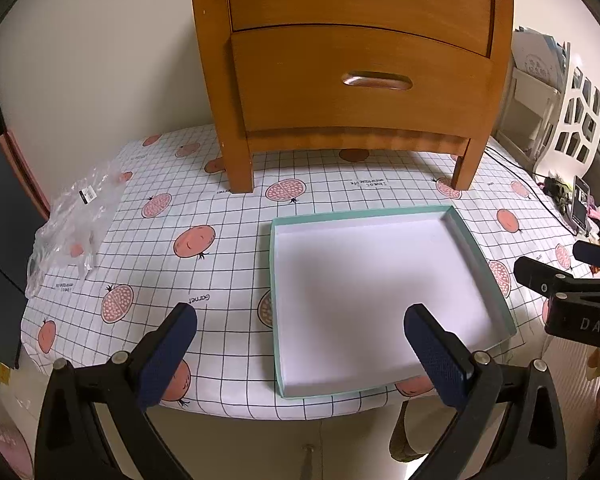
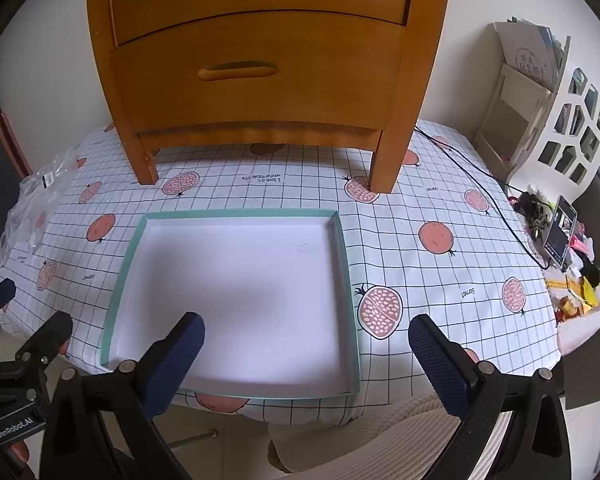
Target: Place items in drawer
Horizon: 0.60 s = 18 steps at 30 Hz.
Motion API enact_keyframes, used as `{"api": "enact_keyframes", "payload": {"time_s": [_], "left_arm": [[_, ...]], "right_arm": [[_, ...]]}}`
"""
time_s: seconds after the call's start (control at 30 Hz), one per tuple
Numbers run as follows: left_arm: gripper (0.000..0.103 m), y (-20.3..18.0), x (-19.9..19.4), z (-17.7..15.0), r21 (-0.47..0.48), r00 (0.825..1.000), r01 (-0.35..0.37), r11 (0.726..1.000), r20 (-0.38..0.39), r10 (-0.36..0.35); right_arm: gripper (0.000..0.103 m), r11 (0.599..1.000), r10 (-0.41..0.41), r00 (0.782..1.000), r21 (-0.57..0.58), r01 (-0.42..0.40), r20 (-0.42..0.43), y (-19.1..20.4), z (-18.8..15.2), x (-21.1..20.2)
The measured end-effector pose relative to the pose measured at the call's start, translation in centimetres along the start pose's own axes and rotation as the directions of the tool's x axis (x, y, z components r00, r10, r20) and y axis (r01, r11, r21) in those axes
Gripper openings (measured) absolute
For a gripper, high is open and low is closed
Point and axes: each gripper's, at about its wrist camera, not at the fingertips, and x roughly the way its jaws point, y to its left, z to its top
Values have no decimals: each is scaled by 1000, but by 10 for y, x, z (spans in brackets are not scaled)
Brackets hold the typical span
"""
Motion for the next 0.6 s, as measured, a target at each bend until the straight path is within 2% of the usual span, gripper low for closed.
{"api": "enact_keyframes", "payload": {"time_s": [0.6], "left_arm": [[103, 3, 1, 1, 1, 1000, -13, 1000, 0, 13]], "right_arm": [[103, 1000, 2, 1000, 15, -2, -9, -3, 0, 2]]}}
